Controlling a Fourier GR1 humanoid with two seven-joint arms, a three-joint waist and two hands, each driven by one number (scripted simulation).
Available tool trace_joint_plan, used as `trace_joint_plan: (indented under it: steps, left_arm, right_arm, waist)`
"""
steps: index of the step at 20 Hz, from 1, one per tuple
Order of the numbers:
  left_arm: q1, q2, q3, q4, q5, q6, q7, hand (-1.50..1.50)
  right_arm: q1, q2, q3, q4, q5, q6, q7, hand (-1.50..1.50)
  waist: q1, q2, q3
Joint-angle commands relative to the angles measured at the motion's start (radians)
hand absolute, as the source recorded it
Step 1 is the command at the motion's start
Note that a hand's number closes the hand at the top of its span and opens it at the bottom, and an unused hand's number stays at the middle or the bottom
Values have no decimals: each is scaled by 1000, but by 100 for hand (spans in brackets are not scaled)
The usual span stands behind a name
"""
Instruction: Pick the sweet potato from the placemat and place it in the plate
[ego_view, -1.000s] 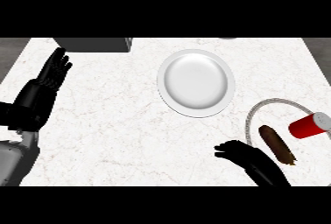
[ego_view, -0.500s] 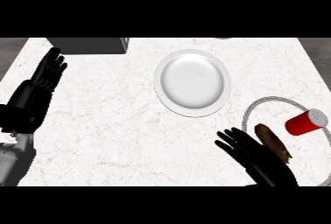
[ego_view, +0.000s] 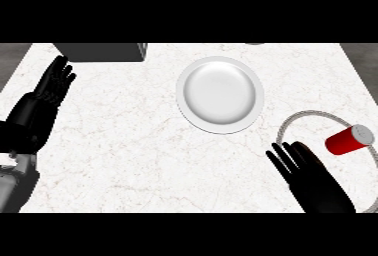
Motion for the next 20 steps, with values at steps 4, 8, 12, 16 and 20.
trace_joint_plan:
  steps: [4, 8, 12, 16, 20]
  left_arm:
    - [-57, -39, -11, 0, -34, 20, 33, 0]
    - [16, -17, 56, 3, -4, -70, -16, 0]
    - [-38, -97, 1, -21, -97, 23, 56, 0]
    - [-4, -68, 75, 9, -56, -89, 10, 0]
    - [5, -94, 77, -3, -95, -83, 16, 0]
  right_arm:
    - [-75, 129, 75, -44, 82, 401, 274, -150]
    - [-108, 184, 47, -23, 124, 456, 300, -150]
    - [-53, 148, 62, 32, 220, 358, 288, -150]
    - [-42, 156, 8, -3, 233, 434, 306, -150]
    - [-126, 196, -51, 183, 260, 385, 251, -150]
  waist:
    - [17, 10, 6]
    - [22, 9, 7]
    - [17, 8, 8]
    - [15, 8, 7]
    - [20, 10, 7]
